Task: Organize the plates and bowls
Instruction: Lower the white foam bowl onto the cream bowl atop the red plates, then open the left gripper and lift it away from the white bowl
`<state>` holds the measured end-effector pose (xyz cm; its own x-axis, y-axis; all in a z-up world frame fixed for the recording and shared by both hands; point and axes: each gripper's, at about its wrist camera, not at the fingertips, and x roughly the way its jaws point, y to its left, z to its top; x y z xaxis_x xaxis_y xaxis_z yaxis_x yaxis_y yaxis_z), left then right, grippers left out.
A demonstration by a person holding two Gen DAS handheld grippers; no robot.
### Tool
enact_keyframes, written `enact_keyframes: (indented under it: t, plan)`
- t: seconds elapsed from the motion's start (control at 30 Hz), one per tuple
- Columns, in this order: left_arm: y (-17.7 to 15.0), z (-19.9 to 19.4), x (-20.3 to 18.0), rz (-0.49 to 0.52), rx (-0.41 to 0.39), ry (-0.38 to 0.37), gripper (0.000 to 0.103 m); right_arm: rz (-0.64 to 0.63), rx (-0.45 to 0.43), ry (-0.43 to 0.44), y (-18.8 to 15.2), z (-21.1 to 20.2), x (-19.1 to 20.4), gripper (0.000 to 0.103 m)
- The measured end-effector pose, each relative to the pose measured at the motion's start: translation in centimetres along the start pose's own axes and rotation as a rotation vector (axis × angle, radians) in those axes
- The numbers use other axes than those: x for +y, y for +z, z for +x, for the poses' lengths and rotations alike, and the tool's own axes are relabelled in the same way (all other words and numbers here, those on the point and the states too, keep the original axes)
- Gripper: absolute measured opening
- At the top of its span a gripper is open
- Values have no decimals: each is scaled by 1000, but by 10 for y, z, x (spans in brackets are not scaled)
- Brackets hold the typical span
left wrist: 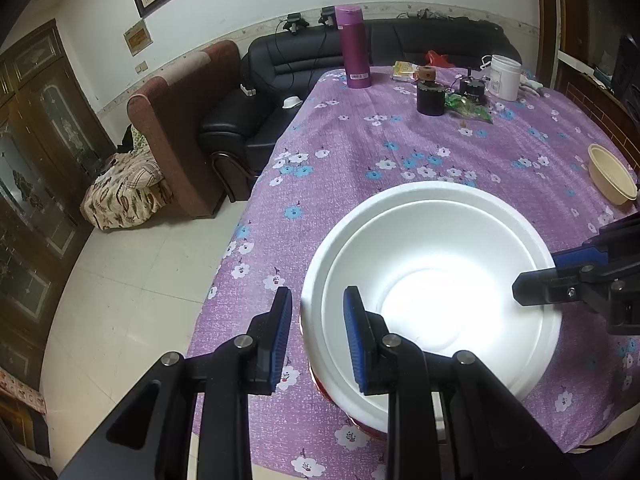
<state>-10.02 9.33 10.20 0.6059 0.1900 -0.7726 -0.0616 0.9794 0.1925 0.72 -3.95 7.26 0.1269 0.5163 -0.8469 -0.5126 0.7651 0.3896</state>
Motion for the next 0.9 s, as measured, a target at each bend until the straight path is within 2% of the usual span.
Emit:
enact_keyframes:
  t: [0.63, 0.9]
  plan:
    - [-1, -7, 3, 4, -23, 35, 27, 5, 1, 1, -3, 0, 1, 23]
    - [-1, -10, 4, 5, -36, 57, 33, 10, -6, 7, -2, -2, 0, 23]
